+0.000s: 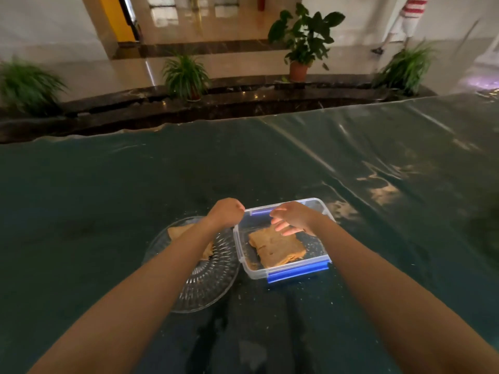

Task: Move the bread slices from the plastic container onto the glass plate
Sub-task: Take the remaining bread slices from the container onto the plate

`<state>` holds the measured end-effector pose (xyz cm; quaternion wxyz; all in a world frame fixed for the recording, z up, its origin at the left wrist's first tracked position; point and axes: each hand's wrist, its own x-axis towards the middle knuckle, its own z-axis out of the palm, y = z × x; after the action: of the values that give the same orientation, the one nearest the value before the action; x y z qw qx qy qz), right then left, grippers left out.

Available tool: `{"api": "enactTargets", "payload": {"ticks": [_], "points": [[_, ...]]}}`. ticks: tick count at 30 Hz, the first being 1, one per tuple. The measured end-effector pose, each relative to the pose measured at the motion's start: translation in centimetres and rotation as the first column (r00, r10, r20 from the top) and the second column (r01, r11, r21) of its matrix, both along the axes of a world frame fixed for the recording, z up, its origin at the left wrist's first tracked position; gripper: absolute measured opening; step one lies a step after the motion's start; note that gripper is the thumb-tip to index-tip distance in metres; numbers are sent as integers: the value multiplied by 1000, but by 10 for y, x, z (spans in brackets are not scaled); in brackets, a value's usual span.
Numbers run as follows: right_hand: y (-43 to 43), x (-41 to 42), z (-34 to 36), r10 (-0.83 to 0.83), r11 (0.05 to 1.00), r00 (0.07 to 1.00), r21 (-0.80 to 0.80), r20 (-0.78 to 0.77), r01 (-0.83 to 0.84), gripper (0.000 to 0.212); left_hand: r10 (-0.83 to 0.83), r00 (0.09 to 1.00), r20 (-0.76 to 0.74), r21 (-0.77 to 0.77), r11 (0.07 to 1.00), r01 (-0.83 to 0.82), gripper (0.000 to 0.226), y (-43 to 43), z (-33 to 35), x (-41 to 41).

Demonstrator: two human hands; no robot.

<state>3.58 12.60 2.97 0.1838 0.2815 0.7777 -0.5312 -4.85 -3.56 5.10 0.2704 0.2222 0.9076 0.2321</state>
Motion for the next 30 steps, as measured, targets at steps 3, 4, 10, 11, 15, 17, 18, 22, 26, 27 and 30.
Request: {"api": "enactTargets", "payload": {"ticks": [3, 4, 10, 11, 15, 17, 18, 22, 26, 27, 30], "points": [[22, 21, -7, -72, 997, 997, 11, 21, 72, 33, -60, 998, -14, -27, 998, 60, 28, 25, -9, 10], [28, 27, -10, -89, 996, 996, 15, 31, 89, 33, -71, 997, -14, -42, 997, 71, 29, 34, -12, 13], [49, 52, -28, -110, 992, 989, 79, 96, 102, 32, -115, 993, -3, -84, 990, 114, 28, 73, -44, 25], [49, 55, -32, -101, 992, 989, 89, 104, 92, 31, -96, 995, 21, -79, 992, 97, 27, 78, -49, 27], [47, 56, -47, -32, 977, 995, 215, 98, 10, 28, -82, 994, 70, -159, 983, 93, 33, 93, -64, 29], [46, 53, -55, -3, 966, 993, 258, 116, -27, 28, -75, 996, 56, -178, 980, 84, 35, 99, -68, 29], [46, 51, -58, 11, 964, 991, 263, 133, -46, 29, -89, 995, 37, -197, 976, 95, 36, 101, -71, 29], [46, 46, -73, 75, 936, 971, 321, 228, -147, 30, -132, 991, 15, -237, 962, 132, 38, 110, -80, 31], [45, 42, -82, 91, 925, 959, 334, 268, -182, 33, -104, 995, 14, -222, 969, 104, 38, 114, -95, 29], [46, 41, -84, 93, 922, 958, 339, 272, -186, 34, -90, 996, 9, -207, 974, 89, 38, 114, -97, 29], [45, 39, -88, 108, 910, 951, 357, 288, -212, 35, -72, 997, -5, -201, 977, 70, 38, 114, -101, 27]]}}
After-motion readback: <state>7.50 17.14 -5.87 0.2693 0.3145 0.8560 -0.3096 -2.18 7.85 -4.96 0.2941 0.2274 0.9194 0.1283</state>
